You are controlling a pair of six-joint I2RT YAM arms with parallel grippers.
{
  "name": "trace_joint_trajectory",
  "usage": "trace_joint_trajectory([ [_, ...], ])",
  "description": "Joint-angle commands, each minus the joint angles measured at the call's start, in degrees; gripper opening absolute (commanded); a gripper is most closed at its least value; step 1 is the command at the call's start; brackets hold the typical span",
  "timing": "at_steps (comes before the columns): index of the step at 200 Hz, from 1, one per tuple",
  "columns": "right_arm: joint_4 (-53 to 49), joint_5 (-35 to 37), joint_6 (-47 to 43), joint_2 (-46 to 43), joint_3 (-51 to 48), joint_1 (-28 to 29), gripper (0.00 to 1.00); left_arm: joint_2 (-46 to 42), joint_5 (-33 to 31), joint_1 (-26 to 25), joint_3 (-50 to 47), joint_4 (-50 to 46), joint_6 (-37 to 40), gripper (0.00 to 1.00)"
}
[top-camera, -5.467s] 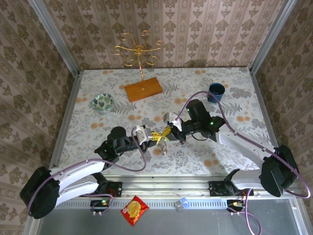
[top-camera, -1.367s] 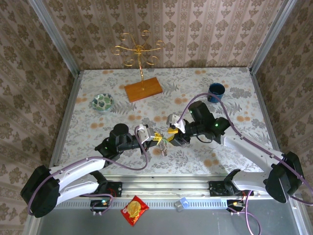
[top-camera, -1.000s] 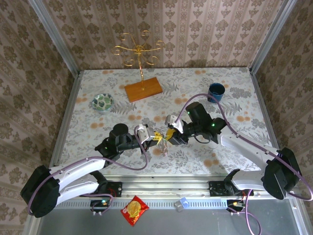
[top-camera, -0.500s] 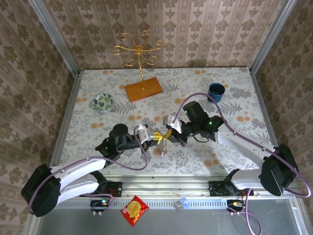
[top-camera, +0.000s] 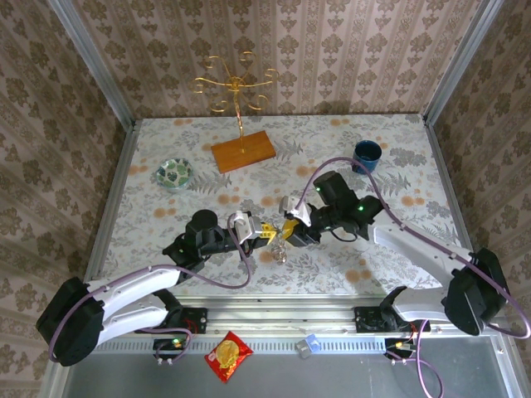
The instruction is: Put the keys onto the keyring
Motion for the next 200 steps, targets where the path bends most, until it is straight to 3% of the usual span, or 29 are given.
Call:
trace_joint_trajectory([
  [1,1.8,-0.3,1.1,-3.9,-2.0,-0.7,0.34,-0.3,2.0,0.2,-0.1,4.0,0.5,0.00],
  [48,10.9,-4.4,6.2,-3.7,-3.5,-0.6,0.35,0.0,3.1,0.2,-0.1,4.7,-0.2,0.00],
  [106,12.9,-7.5,6.9,0.7,-2.2,0.2,0.27,0.2,3.1,0.2,-0.5,6.2,-1.0,0.00],
  [151,14.8,-8.7,7.2,1.2,-1.8,0.5,0.01,0.1,2.1,0.2,-0.8,6.1,-1.3,0.00],
  [175,9.2,-6.5,3.0,1.2,-0.1,0.5,0.00,-1.2,-2.7,0.2,-1.0,4.3,-0.8,0.31],
  [200,2.0,-2.7,-1.8,1.5,2.7,0.8,0.00,-3.3,-3.8,0.1,0.8,-1.7,1.6,0.33],
])
